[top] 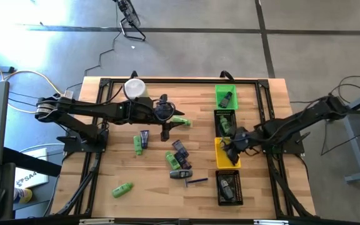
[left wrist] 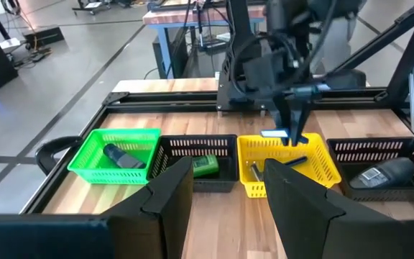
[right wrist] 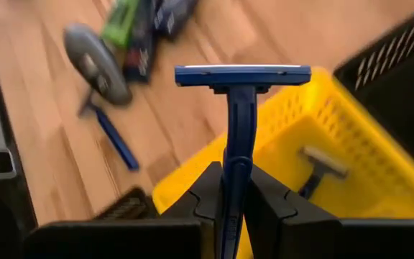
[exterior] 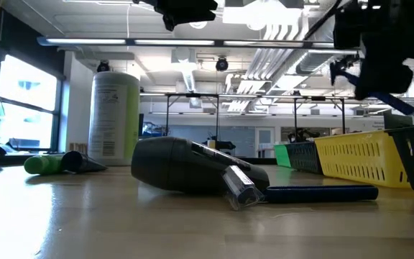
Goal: Pick & Place Travel size toiletries
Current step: Put the blue razor into the yellow basket, then put the green shampoo into the top black basket
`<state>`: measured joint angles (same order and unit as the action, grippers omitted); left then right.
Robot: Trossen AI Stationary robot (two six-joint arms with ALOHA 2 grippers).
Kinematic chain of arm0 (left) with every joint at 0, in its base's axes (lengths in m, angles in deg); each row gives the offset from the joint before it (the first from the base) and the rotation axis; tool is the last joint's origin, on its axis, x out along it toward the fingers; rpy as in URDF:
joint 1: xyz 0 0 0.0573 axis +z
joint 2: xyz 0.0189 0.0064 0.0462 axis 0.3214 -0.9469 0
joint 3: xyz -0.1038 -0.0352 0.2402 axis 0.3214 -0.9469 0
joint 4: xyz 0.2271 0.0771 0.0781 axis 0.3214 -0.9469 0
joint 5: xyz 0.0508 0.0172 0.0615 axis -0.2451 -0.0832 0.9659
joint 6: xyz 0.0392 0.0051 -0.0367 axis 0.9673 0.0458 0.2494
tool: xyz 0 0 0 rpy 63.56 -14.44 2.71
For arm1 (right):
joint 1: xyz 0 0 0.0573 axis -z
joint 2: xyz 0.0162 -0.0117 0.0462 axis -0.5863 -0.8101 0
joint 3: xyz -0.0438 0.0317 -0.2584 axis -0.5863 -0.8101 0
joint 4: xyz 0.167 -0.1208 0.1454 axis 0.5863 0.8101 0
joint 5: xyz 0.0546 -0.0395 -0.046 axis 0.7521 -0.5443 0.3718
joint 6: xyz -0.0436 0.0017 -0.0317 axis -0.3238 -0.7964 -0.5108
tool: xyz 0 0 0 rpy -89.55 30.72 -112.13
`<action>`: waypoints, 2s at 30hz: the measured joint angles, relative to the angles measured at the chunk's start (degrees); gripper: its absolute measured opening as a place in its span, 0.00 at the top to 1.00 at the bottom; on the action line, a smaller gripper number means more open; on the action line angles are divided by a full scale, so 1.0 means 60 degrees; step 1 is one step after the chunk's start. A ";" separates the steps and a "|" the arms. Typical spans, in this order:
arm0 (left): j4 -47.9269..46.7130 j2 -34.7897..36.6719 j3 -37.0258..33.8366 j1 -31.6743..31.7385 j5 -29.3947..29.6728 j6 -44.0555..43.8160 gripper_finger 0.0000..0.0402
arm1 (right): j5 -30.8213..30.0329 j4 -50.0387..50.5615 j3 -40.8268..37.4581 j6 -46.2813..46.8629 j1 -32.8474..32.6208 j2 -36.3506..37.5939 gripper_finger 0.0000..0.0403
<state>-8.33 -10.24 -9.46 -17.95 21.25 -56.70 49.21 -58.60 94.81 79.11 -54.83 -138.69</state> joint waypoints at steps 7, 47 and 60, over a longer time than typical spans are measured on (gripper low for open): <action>-0.0107 0.0000 0.0000 0.0000 -0.0004 -0.0002 0.58 | 0.0023 0.0263 0.0000 0.0301 -0.0248 -0.1072 0.90; -0.0054 0.0000 -0.0011 -0.0007 0.0219 -0.0365 0.58 | -0.3506 -0.3530 0.0007 -0.6923 -0.0060 0.1179 0.87; -0.0138 -0.0007 -0.0011 -0.0011 0.0247 -0.0545 0.58 | -0.2379 -0.3580 0.0007 -0.7035 0.0925 0.1113 0.92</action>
<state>-9.16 -10.29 -9.53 -18.02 22.73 -59.97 34.93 -80.08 94.85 36.90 -49.28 -132.02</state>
